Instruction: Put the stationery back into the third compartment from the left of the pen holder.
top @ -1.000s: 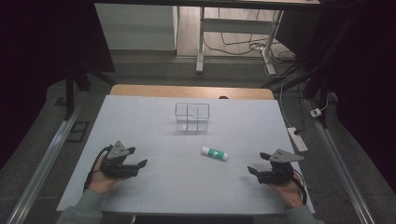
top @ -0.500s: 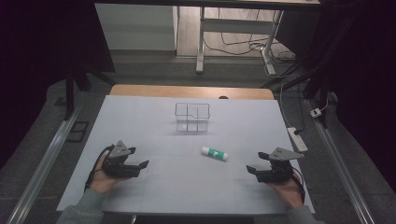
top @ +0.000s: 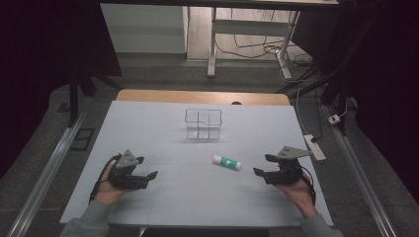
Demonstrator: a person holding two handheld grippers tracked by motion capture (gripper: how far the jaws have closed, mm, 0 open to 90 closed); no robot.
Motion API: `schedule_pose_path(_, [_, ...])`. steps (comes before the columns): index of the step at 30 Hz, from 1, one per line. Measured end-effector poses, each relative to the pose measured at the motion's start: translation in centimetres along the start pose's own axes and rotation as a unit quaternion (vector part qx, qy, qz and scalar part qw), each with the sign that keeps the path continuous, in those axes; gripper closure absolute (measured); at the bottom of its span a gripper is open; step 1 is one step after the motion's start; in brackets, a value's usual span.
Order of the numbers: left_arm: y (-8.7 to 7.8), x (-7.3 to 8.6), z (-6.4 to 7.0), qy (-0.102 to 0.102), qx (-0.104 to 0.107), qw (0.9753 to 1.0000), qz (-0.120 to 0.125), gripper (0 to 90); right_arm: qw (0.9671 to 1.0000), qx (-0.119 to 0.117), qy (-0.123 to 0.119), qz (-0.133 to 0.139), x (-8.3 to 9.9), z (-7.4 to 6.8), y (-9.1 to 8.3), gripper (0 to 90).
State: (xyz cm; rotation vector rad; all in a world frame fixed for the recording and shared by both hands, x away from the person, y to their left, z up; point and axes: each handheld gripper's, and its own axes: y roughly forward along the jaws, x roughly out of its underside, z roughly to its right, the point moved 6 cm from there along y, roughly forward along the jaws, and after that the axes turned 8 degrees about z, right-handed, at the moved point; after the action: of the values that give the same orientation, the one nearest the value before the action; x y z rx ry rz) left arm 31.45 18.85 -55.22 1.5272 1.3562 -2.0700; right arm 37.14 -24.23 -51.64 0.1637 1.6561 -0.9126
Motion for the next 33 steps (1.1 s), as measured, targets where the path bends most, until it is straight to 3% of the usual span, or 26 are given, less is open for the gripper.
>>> schedule_pose_path(14, [0.4,0.3,0.5,0.000,0.004,1.0000,-0.004,23.4,0.9994,-0.028,-0.004,-0.022,-1.6,-0.6,1.9,26.0])
schedule_pose_path(18, [0.7,0.3,0.8,0.011,0.007,0.9999,-0.010,23.5,0.9991,-0.029,-0.009,-0.029,-2.0,-0.7,2.6,26.0])
schedule_pose_path(23, [0.7,0.2,0.7,0.008,0.008,0.9999,-0.007,23.5,0.9987,-0.033,-0.013,-0.038,-2.6,-1.0,3.3,25.9])
schedule_pose_path(33, [0.2,0.2,0.5,0.006,0.009,0.9999,0.001,23.7,0.9955,-0.056,-0.031,-0.069,-4.6,-2.2,6.4,25.3])
